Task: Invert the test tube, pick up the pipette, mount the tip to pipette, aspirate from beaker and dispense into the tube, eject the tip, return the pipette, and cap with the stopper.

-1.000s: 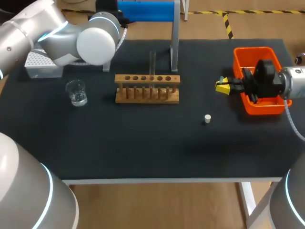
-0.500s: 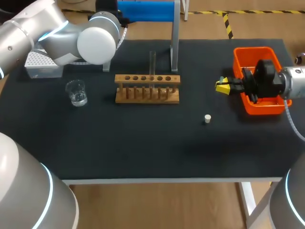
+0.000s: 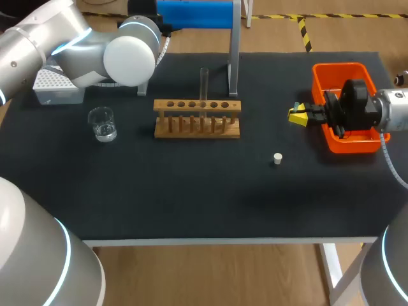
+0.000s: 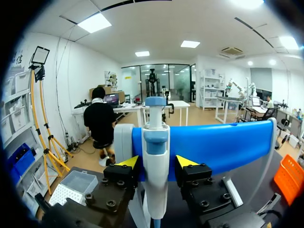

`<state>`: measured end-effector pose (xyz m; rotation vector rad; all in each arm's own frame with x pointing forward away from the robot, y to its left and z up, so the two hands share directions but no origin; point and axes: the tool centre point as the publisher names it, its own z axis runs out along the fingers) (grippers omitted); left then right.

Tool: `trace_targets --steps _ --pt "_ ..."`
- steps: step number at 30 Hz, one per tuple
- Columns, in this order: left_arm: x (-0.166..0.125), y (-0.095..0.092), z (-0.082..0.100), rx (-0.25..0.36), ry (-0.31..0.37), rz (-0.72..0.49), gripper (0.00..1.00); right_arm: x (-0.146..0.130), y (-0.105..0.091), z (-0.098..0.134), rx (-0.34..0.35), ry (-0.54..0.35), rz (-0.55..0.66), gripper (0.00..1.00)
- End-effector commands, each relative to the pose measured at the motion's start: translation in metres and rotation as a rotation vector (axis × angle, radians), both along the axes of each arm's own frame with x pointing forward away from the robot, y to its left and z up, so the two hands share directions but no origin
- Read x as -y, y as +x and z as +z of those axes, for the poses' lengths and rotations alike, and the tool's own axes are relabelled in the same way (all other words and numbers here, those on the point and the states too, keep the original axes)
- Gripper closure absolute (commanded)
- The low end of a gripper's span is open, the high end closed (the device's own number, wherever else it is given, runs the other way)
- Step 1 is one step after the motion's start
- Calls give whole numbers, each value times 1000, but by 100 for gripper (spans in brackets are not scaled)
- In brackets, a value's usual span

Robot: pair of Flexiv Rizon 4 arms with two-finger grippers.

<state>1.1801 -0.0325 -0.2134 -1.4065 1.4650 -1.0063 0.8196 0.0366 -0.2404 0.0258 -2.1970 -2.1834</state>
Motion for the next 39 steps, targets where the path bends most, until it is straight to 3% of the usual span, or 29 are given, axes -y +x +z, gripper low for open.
trace_targets --steps 1,13,27,34,39 --pt "1 3 -1 -3 -1 -2 100 1 0 0 0 0 2 100" --pt "2 0 3 4 -1 2 100 1 0 0 0 0 2 100" --pt "0 3 46 60 50 0 100 1 0 0 0 0 2 100" --pt "3 -2 59 74 61 -12 100 1 0 0 0 0 2 100" --pt "10 -19 65 24 57 -96 100 1 0 0 0 0 2 100"
